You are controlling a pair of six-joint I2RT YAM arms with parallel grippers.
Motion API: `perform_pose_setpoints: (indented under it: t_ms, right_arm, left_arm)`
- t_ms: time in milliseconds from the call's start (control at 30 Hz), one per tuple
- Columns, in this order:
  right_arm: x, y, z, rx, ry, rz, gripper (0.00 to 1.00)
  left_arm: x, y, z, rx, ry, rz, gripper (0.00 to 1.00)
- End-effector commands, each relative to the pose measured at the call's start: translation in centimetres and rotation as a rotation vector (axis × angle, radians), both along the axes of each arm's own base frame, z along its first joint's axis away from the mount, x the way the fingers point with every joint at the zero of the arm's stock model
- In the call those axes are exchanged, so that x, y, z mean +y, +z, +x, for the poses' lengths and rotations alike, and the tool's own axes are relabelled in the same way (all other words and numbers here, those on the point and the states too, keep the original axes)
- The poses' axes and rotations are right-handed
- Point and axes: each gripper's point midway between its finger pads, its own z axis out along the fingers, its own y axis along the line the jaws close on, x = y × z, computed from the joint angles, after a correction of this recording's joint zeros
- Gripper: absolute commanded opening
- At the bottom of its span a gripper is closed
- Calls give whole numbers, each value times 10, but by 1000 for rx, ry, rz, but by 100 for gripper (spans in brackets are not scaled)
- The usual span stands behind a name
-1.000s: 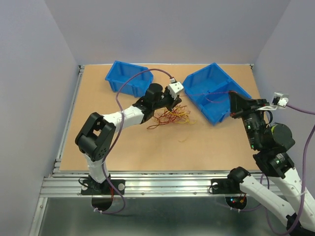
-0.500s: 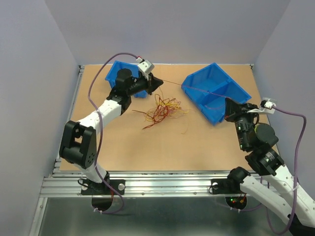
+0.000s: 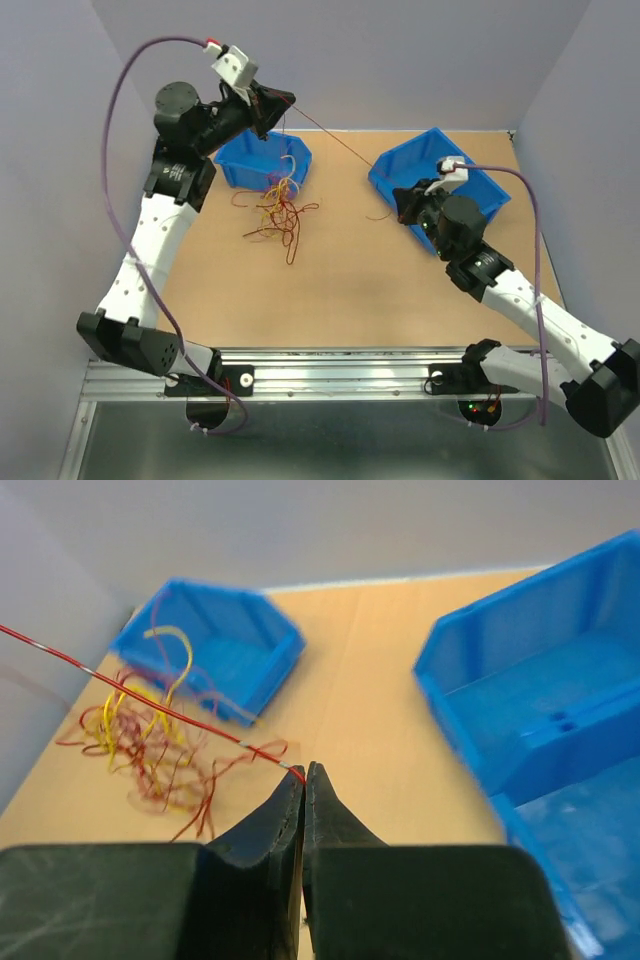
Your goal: Untangle the cables
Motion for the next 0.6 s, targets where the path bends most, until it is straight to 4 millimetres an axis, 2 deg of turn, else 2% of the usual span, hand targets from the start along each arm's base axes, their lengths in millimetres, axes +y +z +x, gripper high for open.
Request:
perform_pose_setpoints:
  t_ms: [0, 33, 67, 167, 233, 300, 400, 500, 567]
  right_arm:
    - [42, 38, -6, -95, 231, 12, 1]
    - [54, 37, -10, -103, 306, -4, 1]
    - [60, 38, -13, -111, 341, -8, 1]
    - [75, 44, -25, -164, 455, -20, 1]
    - [85, 41, -33, -179, 531, -21, 1]
    - [93, 40, -41, -201, 598, -26, 1]
    - [107, 40, -55, -236, 711, -27, 1]
    - [121, 27, -60, -234, 803, -21, 1]
    - [129, 25, -67, -246, 865, -20, 1]
  left_arm:
    - [11, 105, -72, -199, -53, -80, 0]
    - [10, 119, -86, -203, -92, -100, 0]
    - [7, 122, -93, -194, -121, -109, 0]
    - [-2, 125, -109, -170, -208, -125, 0]
    - [-8, 124, -120, -171, -256, -128, 0]
    - [-15, 110, -120, -155, -276, -129, 0]
    - [-23, 103, -128, -146, -312, -126, 0]
    - [-39, 93, -137, -116, -370, -122, 0]
    - [-47, 86, -138, -92, -382, -125, 0]
